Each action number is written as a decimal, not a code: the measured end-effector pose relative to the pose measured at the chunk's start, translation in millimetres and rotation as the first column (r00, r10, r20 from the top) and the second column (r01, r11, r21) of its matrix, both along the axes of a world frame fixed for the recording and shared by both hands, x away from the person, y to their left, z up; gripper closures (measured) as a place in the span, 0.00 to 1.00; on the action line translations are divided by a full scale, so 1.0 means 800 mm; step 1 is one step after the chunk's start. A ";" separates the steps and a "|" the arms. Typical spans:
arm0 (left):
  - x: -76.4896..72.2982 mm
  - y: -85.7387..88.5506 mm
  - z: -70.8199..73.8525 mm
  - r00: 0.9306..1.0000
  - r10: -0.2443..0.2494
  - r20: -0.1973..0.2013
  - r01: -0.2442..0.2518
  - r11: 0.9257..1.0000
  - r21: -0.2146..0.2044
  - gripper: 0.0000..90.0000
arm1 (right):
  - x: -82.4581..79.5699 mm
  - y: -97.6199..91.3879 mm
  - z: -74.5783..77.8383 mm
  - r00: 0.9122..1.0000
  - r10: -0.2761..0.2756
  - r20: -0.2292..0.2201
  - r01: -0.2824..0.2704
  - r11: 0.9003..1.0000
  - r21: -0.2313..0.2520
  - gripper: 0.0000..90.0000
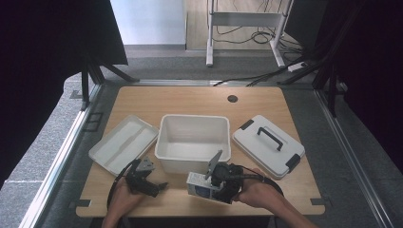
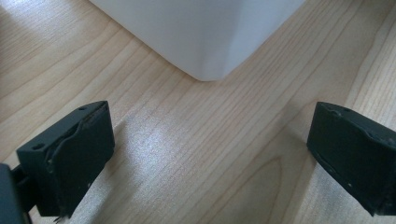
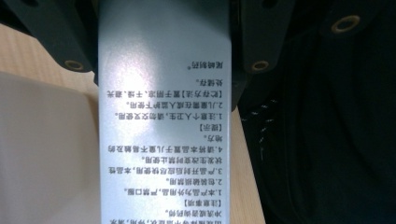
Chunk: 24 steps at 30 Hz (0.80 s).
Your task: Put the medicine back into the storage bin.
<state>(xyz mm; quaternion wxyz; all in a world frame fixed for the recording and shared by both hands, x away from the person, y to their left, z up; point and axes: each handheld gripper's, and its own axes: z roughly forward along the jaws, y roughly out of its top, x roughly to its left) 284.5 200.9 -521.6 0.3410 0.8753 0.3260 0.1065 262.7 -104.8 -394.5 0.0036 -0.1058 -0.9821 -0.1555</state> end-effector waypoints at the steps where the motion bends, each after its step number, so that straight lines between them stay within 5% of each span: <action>1: 0.000 0.000 0.000 1.000 0.000 0.001 0.000 1.000 0.000 0.01 | 0.000 0.000 0.005 1.000 0.000 0.000 0.000 1.000 0.003 0.62; 24: 0.000 0.000 0.000 1.000 0.006 0.000 -0.006 1.000 -0.006 0.01 | 0.044 0.014 0.114 0.999 -0.049 0.021 0.047 0.995 0.093 0.63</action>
